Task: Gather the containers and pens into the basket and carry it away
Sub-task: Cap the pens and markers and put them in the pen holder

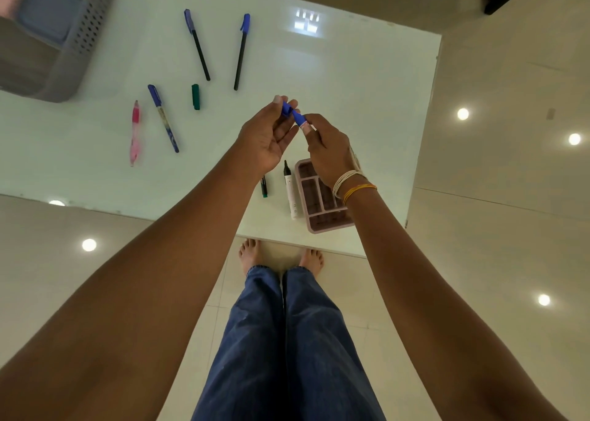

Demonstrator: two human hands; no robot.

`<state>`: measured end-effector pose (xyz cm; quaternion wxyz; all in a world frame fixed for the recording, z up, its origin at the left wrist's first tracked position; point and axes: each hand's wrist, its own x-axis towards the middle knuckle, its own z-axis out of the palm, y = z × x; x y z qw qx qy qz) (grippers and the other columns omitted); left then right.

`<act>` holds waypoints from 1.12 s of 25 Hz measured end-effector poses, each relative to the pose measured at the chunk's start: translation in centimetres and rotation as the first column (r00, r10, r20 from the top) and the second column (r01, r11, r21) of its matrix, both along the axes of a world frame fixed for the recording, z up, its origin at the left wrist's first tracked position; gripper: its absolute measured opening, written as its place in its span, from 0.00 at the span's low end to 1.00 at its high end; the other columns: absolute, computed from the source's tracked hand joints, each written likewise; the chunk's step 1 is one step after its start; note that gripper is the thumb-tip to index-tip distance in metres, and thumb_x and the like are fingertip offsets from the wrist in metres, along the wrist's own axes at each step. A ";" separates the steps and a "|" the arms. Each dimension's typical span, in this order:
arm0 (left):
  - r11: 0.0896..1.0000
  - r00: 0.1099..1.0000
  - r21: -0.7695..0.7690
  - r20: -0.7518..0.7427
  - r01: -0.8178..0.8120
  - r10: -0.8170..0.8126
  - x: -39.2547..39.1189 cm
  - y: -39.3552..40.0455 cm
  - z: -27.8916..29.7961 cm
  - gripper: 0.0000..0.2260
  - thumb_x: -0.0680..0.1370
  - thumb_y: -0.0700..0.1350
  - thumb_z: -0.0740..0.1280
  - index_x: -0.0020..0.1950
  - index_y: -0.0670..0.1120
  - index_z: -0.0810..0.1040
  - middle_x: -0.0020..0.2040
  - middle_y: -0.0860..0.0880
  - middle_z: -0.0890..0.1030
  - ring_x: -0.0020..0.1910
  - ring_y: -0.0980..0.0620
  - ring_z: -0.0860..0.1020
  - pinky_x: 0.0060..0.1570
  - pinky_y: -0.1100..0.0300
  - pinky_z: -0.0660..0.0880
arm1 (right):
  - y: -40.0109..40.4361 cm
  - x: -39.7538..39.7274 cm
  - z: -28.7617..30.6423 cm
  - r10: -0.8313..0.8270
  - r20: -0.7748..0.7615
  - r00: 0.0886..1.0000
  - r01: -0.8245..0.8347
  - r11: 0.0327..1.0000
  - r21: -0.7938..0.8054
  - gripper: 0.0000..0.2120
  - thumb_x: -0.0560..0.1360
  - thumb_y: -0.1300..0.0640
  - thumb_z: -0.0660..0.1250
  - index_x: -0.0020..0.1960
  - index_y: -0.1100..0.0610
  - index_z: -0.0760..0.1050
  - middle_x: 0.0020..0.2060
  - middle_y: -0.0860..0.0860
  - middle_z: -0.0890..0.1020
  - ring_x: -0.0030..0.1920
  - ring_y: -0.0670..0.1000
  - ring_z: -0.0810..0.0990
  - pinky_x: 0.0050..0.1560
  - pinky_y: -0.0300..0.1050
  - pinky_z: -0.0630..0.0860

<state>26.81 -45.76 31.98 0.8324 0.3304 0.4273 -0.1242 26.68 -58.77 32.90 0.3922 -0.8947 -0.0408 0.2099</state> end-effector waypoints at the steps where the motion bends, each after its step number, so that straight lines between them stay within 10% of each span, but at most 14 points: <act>1: 0.999 0.999 0.037 0.001 0.032 -0.032 -0.1 0.1 0.1 0.06 0.80 0.45 0.65 0.53 0.44 0.77 0.48 0.47 0.84 0.47 0.50 0.84 0.54 0.56 0.79 | 0.1 -0.1 0.1 0.018 0.019 1.000 -0.017 1.000 -0.022 0.15 0.83 0.54 0.54 0.66 0.54 0.73 0.39 0.51 0.76 0.40 0.52 0.76 0.47 0.47 0.76; 18: 0.996 0.996 0.011 0.042 0.084 -0.084 -2.0 0.0 0.8 0.05 0.80 0.45 0.64 0.50 0.45 0.78 0.46 0.48 0.84 0.47 0.51 0.83 0.57 0.57 0.77 | 0.6 -0.1 1.5 0.051 0.000 0.999 -0.050 0.980 -0.194 0.14 0.81 0.52 0.57 0.61 0.54 0.77 0.39 0.49 0.77 0.37 0.50 0.75 0.41 0.40 0.72; 28: 0.995 0.994 -0.039 0.060 0.096 -0.094 -3.1 -0.7 0.4 0.08 0.81 0.48 0.63 0.49 0.47 0.80 0.44 0.52 0.86 0.54 0.52 0.81 0.73 0.50 0.64 | 0.5 -0.2 2.8 -0.168 -0.516 0.840 0.307 0.931 0.198 0.08 0.79 0.57 0.63 0.46 0.59 0.78 0.30 0.53 0.75 0.22 0.48 0.66 0.22 0.31 0.63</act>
